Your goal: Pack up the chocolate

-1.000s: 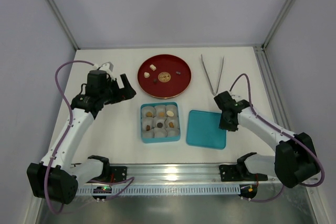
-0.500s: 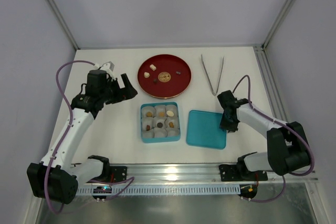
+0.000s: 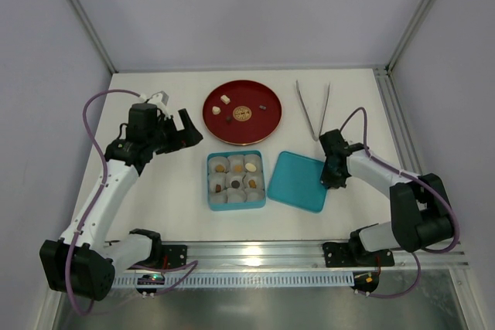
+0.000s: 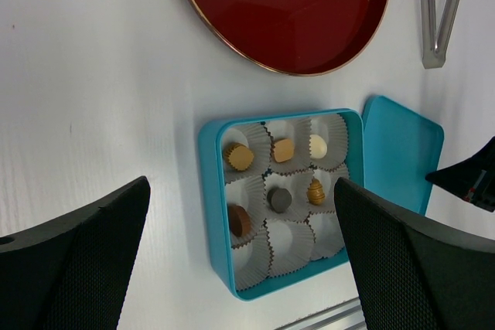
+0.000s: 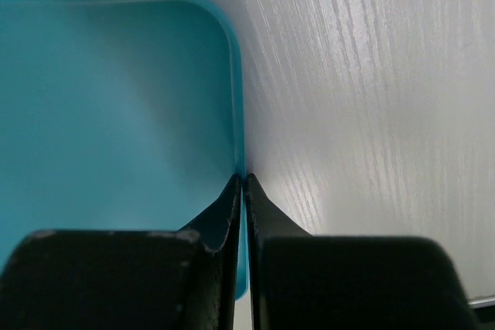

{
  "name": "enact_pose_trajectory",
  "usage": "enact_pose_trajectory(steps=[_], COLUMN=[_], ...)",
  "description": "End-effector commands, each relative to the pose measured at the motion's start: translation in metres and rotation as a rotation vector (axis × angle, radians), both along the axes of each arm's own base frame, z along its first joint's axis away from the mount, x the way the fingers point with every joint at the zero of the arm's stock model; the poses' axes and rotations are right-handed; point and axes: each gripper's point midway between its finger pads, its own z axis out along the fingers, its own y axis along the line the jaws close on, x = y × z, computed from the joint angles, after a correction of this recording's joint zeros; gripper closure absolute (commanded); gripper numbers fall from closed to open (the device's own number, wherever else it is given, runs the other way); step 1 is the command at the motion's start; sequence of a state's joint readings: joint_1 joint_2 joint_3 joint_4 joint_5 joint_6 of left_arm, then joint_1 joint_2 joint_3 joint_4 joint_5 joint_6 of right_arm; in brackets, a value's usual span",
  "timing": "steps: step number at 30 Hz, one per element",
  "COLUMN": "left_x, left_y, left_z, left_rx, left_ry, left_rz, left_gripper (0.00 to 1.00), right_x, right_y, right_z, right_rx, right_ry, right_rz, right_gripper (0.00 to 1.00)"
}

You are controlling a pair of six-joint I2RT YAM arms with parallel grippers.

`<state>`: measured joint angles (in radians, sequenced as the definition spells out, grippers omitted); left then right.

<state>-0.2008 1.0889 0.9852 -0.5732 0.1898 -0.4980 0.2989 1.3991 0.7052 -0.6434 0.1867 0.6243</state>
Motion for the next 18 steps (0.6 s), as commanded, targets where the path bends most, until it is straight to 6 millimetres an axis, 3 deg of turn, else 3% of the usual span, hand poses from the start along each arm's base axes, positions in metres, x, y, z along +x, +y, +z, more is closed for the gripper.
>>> enact_pose_trajectory(steps=[1, 5, 13, 18], left_x=[0.004, 0.004, 0.004, 0.003], left_y=[-0.005, -0.007, -0.015, -0.032], left_z=[0.01, 0.007, 0.011, 0.014], left_rx=[-0.032, -0.039, -0.075, -0.146], left_ry=[-0.038, -0.027, -0.011, 0.025], left_rz=[-0.016, -0.02, -0.04, -0.09], left_gripper=[0.0, 0.0, 0.0, 0.0], right_x=[-0.001, 0.007, 0.02, 0.025], right_y=[0.0, 0.0, -0.001, 0.004], right_z=[-0.017, -0.008, 0.031, 0.042], right_rx=[-0.009, -0.013, -0.022, -0.002], right_ry=[0.023, 0.0, -0.078, -0.097], right_rz=[0.012, 0.028, 0.06, 0.09], right_gripper=[0.96, 0.96, 0.96, 0.96])
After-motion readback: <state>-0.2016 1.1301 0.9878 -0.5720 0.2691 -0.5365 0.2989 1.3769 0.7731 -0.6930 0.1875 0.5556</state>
